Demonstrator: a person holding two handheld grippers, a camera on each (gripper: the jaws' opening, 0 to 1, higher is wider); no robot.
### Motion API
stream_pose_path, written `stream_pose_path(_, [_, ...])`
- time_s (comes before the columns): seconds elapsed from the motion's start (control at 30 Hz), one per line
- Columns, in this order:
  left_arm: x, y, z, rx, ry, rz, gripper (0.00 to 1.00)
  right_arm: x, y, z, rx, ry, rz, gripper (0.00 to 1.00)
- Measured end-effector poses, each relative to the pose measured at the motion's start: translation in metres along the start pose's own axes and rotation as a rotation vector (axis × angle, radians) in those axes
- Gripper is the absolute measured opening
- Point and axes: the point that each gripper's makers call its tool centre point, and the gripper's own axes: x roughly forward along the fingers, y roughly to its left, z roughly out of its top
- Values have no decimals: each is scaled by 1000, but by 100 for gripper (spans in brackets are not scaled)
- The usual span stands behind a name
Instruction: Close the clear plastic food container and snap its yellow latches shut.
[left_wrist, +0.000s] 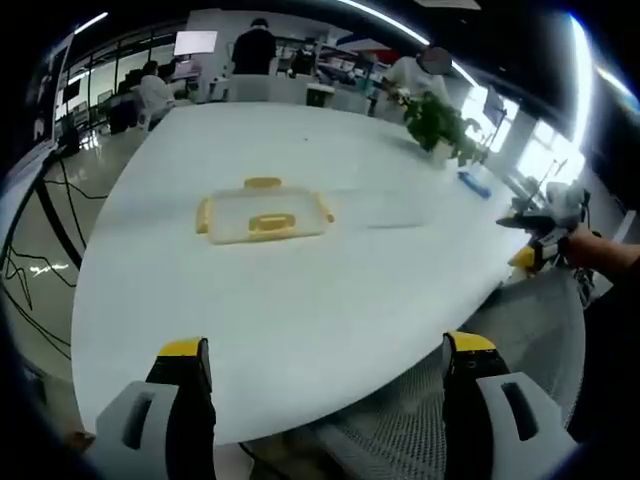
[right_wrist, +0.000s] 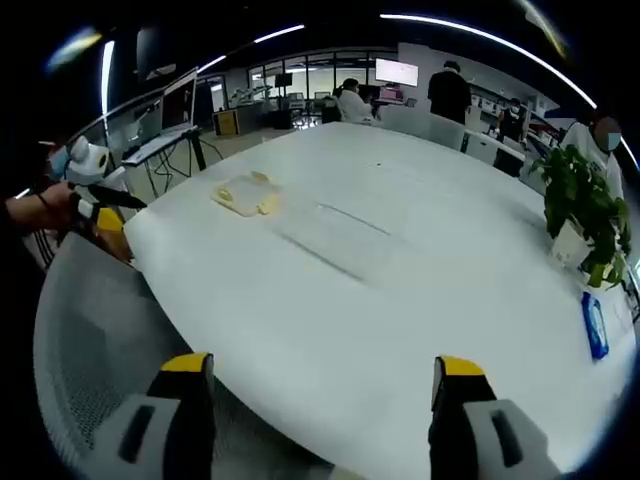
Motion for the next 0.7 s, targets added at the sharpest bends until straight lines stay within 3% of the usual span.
stream_pose_path(0.5, [-1,-1,-3,-17,-1,4,94,4,5,-5,-34,20,20,91])
stream_pose_path(0.6, [-2,-3,-3,-27,1,-1,88,4,4,-6,-37,21,20,91])
stream_pose_path(0.7, [-1,-3,-2,-34,-5,3,91,3,2,-7,-32,22,18,90])
